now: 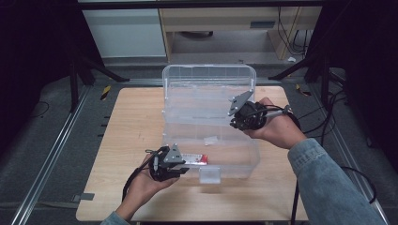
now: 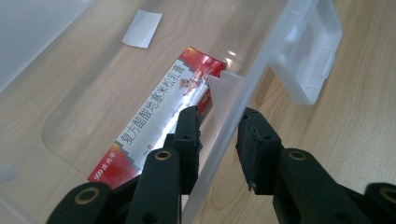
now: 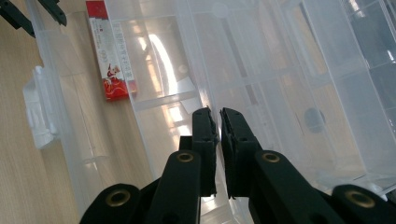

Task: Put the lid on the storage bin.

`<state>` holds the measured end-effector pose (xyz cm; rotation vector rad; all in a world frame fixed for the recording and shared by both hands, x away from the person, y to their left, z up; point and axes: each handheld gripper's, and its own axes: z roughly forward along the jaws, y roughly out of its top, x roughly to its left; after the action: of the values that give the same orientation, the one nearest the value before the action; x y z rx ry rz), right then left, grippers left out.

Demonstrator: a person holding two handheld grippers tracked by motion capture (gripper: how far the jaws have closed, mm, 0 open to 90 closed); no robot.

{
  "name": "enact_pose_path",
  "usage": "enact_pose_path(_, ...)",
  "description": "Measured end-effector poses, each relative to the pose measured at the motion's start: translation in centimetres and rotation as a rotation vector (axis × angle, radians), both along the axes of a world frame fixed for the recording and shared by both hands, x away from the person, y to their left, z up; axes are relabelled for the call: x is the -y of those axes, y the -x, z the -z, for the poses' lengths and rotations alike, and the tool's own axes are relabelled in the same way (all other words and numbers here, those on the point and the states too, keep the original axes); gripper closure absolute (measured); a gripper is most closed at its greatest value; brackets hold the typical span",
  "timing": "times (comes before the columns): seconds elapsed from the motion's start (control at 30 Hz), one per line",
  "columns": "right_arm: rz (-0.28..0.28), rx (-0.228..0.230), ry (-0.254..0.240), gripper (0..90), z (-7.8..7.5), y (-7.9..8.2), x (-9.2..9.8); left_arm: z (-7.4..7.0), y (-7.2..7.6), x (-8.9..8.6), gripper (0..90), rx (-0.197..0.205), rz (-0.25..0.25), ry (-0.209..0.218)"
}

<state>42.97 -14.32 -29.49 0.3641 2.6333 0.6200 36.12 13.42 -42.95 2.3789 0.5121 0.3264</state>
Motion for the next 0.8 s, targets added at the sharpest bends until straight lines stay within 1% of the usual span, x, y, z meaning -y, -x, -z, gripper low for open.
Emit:
enact_pose_path(0.1, -0.002, 0.002, -0.004, 84.7, 0.1, 0.2, 0.1, 0.0, 0.0, 0.0, 69.2, 0.001, -0.002, 0.004)
enact_pose_path(0.33, -0.005, -0.009, -0.011, 84.5, 0.3, 0.7, 0.2, 0.1, 0.1, 0.0, 68.7, 0.004, -0.006, 0.008)
enact_pose_path(0.37, -0.006, -0.003, -0.003, 84.5, 0.3, 0.8, 0.2, 0.1, 0.1, 0.0, 68.7, 0.004, -0.006, 0.009)
enact_pose_path(0.47, -0.006, -0.002, 0.002, 84.2, 0.4, 1.1, 0.2, 0.1, 0.2, -0.1, 68.5, 0.006, -0.008, 0.011)
enact_pose_path(0.5, -0.003, -0.007, -0.005, 84.2, 0.5, 1.2, 0.2, 0.1, 0.2, -0.1, 68.4, 0.006, -0.008, 0.011)
enact_pose_path(0.67, -0.006, -0.001, -0.003, 84.0, 0.8, 1.8, 0.3, 0.1, 0.2, -0.1, 68.2, 0.007, -0.009, 0.012)
enact_pose_path(0.8, -0.004, -0.01, -0.03, 83.6, 1.0, 2.2, 0.6, 0.1, 0.2, -0.1, 68.2, 0.007, -0.008, 0.012)
